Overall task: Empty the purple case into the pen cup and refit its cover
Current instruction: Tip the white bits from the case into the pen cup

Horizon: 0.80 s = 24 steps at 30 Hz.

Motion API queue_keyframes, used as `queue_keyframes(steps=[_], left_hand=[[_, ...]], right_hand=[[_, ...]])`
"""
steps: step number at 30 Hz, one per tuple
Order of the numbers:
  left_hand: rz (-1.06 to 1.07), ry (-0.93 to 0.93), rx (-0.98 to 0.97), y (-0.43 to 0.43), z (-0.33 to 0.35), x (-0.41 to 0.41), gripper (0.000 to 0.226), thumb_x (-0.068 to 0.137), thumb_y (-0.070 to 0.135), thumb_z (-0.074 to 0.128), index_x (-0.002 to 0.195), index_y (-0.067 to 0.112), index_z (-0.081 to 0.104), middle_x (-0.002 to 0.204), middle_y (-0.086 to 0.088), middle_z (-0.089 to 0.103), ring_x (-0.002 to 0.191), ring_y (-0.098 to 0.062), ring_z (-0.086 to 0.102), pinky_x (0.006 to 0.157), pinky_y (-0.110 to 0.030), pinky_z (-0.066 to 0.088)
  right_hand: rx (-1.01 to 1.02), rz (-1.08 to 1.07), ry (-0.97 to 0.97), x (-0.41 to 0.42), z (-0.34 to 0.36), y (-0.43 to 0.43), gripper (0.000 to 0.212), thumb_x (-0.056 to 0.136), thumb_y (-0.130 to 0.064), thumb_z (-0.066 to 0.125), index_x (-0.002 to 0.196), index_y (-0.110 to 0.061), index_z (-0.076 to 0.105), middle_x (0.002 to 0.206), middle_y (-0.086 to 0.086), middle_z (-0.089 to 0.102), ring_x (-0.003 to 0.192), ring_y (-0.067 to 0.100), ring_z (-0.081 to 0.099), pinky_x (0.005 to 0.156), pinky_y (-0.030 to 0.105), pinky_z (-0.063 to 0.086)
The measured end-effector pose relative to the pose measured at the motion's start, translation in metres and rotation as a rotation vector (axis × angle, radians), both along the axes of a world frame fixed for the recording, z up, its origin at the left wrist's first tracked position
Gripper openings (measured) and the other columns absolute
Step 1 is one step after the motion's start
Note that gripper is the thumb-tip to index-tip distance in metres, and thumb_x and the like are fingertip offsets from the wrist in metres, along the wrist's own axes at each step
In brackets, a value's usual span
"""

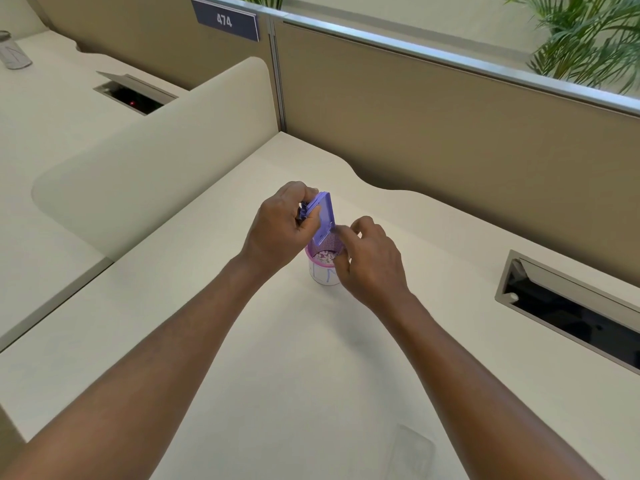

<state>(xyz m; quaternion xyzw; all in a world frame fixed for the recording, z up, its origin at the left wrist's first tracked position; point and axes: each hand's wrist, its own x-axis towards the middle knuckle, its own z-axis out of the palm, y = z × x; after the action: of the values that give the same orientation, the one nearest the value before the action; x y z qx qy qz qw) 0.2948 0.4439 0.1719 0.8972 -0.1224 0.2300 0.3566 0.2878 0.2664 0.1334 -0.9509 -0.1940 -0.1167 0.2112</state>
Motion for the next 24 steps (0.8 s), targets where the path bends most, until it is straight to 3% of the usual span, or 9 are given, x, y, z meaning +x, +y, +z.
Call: queue_keyframes(steps=[5, 7, 10, 13, 16, 19, 24], left_hand=[[0.016, -0.008, -0.019, 0.000, -0.002, 0.002, 0.006, 0.092, 0.002, 0.063, 0.096, -0.002, 0.063, 0.103, -0.014, 0.072, 0.070, -0.011, 0.055, 0.066, -0.020, 0.051], [0.022, -0.014, -0.045, 0.000, -0.001, 0.003, 0.006, 0.092, 0.002, 0.064, 0.097, -0.001, 0.063, 0.104, -0.013, 0.073, 0.071, -0.006, 0.056, 0.067, -0.013, 0.049], [0.044, 0.000, -0.091, 0.000, -0.002, 0.003, 0.005, 0.092, 0.004, 0.064, 0.097, 0.001, 0.063, 0.105, -0.010, 0.074, 0.068, -0.012, 0.058, 0.065, -0.011, 0.048], [0.063, 0.024, -0.129, -0.001, -0.008, 0.002, 0.005, 0.093, 0.004, 0.064, 0.097, 0.003, 0.063, 0.108, -0.007, 0.074, 0.064, -0.011, 0.059, 0.063, -0.009, 0.046], [0.089, 0.046, -0.161, -0.001, -0.014, 0.000, 0.006, 0.093, 0.004, 0.063, 0.098, 0.002, 0.063, 0.110, -0.006, 0.074, 0.062, -0.006, 0.059, 0.061, -0.006, 0.043], [0.072, 0.050, -0.165, -0.002, -0.017, -0.002, 0.009, 0.093, 0.003, 0.063, 0.102, 0.002, 0.063, 0.114, -0.008, 0.072, 0.069, -0.007, 0.062, 0.064, -0.006, 0.044], [0.010, 0.030, -0.131, -0.004, -0.017, -0.007, 0.013, 0.094, 0.003, 0.064, 0.107, 0.001, 0.061, 0.121, -0.011, 0.068, 0.086, -0.015, 0.062, 0.074, -0.017, 0.054]], right_hand=[[0.039, -0.014, 0.031, 0.003, -0.001, -0.001, 0.051, 0.085, -0.015, 0.060, 0.135, -0.021, 0.061, 0.100, 0.007, 0.054, 0.084, 0.027, 0.053, 0.061, 0.036, 0.049], [0.166, -0.011, 0.161, 0.003, -0.005, 0.001, 0.052, 0.088, -0.017, 0.058, 0.139, -0.027, 0.058, 0.101, 0.004, 0.054, 0.086, 0.022, 0.054, 0.065, 0.033, 0.048], [0.466, -0.028, 0.384, 0.007, -0.008, 0.000, 0.050, 0.092, -0.017, 0.053, 0.138, -0.035, 0.057, 0.100, 0.004, 0.061, 0.085, 0.016, 0.058, 0.072, 0.029, 0.046], [0.471, 0.028, 0.389, 0.007, -0.007, -0.001, 0.052, 0.092, -0.016, 0.052, 0.138, -0.040, 0.057, 0.096, 0.004, 0.062, 0.084, 0.012, 0.057, 0.071, 0.025, 0.044], [0.491, 0.024, 0.369, 0.005, -0.006, -0.001, 0.047, 0.092, -0.015, 0.054, 0.133, -0.037, 0.063, 0.096, 0.002, 0.062, 0.082, 0.010, 0.057, 0.073, 0.027, 0.048], [0.579, -0.135, 0.335, 0.004, -0.006, 0.000, 0.038, 0.092, -0.016, 0.053, 0.123, -0.029, 0.071, 0.100, -0.003, 0.066, 0.085, 0.010, 0.061, 0.077, 0.029, 0.051], [0.661, -0.251, 0.436, -0.001, -0.004, 0.004, 0.039, 0.089, -0.020, 0.051, 0.121, -0.026, 0.073, 0.109, -0.005, 0.070, 0.093, 0.013, 0.064, 0.085, 0.032, 0.053]])
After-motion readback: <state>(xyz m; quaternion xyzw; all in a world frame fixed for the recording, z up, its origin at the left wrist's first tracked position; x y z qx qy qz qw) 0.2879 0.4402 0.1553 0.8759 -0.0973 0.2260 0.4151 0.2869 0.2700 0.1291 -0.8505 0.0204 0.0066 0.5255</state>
